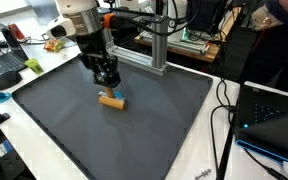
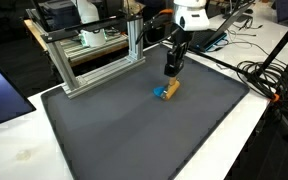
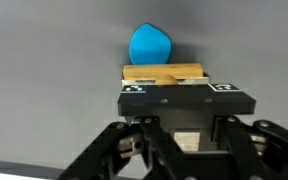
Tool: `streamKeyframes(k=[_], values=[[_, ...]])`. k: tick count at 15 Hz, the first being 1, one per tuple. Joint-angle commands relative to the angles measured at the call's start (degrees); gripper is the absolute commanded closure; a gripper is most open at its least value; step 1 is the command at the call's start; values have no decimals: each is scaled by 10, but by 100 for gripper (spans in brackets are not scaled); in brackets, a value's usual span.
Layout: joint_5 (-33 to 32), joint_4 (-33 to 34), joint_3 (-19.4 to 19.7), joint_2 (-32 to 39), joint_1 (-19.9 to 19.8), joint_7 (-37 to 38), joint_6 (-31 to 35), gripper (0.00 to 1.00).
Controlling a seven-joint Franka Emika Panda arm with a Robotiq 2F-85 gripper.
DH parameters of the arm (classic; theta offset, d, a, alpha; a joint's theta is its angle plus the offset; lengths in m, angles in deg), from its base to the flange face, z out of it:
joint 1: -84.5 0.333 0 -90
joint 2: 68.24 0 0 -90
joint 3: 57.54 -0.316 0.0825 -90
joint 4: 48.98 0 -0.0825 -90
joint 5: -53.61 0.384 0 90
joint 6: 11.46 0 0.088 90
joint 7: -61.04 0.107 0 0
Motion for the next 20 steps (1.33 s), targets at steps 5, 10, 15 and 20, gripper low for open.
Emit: streamKeyframes(k=[5,10,15,20], values=[[-10,13,-5,19,0,5,-103,78],[-13,15,-5,22,1,6,-129,78],[-14,19,-5,24,1,10,-148,78],[11,4,8,-23,-7,94,-175,78]])
